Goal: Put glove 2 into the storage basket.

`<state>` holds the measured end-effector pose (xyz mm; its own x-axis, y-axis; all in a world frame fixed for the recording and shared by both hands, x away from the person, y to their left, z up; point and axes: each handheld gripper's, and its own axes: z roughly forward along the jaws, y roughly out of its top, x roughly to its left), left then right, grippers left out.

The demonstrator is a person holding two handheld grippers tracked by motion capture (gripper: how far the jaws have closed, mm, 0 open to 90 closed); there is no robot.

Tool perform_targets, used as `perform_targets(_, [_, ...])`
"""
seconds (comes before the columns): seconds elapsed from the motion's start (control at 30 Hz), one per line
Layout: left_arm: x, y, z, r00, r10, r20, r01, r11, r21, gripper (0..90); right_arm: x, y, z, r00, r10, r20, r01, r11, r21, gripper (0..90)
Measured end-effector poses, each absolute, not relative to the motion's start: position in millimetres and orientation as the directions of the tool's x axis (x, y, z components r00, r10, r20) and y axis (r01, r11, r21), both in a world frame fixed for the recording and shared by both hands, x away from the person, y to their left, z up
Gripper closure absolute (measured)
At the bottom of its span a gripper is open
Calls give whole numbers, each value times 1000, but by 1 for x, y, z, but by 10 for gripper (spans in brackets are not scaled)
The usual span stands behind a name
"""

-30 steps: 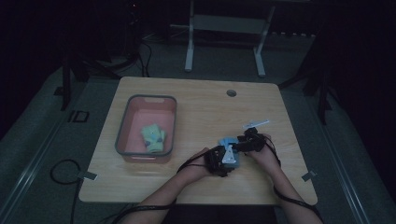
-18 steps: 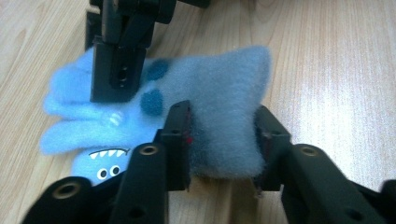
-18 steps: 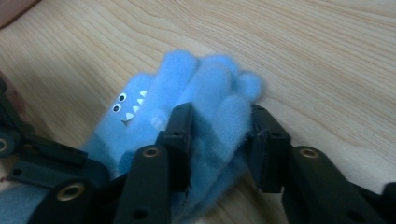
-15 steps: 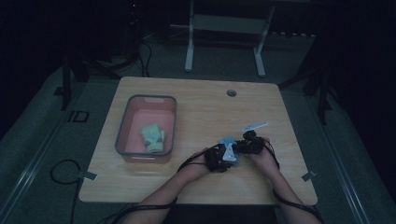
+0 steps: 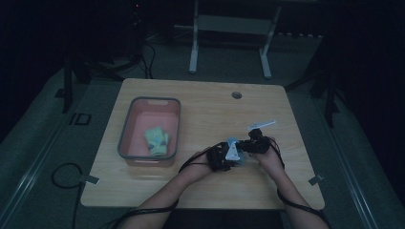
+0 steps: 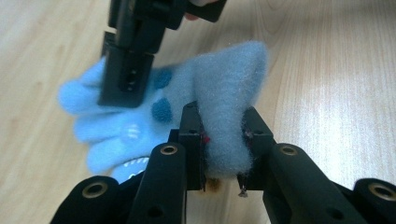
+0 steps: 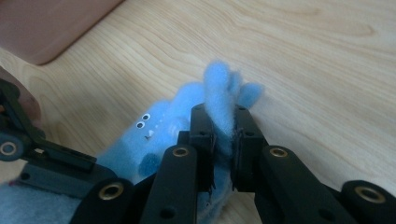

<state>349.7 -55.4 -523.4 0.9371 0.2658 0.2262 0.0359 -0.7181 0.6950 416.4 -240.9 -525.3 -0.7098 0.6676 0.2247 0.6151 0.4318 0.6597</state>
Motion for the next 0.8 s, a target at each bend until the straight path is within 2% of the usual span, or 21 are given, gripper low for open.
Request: perform_targets(0.8, [345, -11, -463, 880, 303, 366, -17, -750, 661, 760, 424, -193, -453, -765, 605, 218, 519, 379, 766, 828])
